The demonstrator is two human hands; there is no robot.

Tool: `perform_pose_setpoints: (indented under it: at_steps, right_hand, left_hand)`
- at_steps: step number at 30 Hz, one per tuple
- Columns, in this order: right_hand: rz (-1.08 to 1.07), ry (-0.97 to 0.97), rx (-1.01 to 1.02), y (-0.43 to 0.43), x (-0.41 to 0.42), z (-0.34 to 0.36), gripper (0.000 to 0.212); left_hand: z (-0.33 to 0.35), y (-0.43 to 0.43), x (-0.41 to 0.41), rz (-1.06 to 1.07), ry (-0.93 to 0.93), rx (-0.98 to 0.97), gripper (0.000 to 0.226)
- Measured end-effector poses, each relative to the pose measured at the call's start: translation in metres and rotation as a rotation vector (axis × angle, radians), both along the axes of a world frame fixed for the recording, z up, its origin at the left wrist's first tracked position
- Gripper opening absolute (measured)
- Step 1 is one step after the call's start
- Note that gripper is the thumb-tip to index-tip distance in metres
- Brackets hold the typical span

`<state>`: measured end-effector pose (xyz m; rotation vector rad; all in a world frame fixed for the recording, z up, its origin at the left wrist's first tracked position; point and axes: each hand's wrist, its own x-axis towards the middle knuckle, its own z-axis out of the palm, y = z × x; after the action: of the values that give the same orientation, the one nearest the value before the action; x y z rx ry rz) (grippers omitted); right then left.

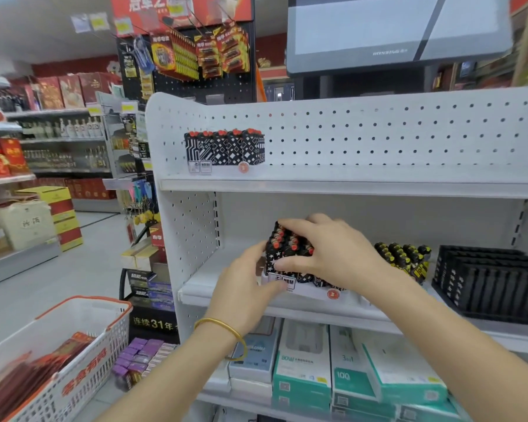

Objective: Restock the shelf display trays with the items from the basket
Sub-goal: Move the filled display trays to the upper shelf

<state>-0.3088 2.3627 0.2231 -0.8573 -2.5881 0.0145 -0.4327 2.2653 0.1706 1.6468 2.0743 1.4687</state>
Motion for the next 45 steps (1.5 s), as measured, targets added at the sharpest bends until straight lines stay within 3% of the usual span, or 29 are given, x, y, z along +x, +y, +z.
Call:
perform_pose_setpoints:
  at_steps: [4, 8, 10, 18, 30, 36, 45]
  right_hand:
    - [0.053, 0.038, -0.077, -0.041, 0.024, 0.019, 0.074]
    - [0.153, 0.135, -0.107, -0.075, 0.05, 0.061, 0.052]
    - [0.145, 0.172, -0.089, -0.079, 0.06, 0.092, 0.051]
    - [0.113, 0.174, 0.161, -0.027, 0.054, 0.182, 0.065]
    - [0.129, -0.019, 0.071, 0.055, 0.013, 0.166, 0.063]
    - [0.13, -0.019, 0.012, 0.062, 0.008, 0.151, 0.059]
    - [0.141, -0.011, -0.004, 0.058, -0.006, 0.151, 0.059]
  left_hand:
    - [0.026, -0.047, 0.017, -0.048, 0.101, -0.017, 0.048]
    - [0.07, -0.082, 0.034, -0.055, 0.185, 0.011, 0.037]
    - [0.097, -0.089, 0.042, -0.059, 0.175, 0.053, 0.03]
    - [0.173, -0.022, 0.038, 0.003, 0.212, 0.202, 0.068]
    - [0.17, 0.042, 0.004, 0.044, 0.279, -0.096, 0.063]
    - [0.157, 0.023, -0.013, 0.107, 0.333, 0.009, 0.062]
    - [0.136, 0.024, -0.017, 0.17, 0.46, 0.013, 0.067]
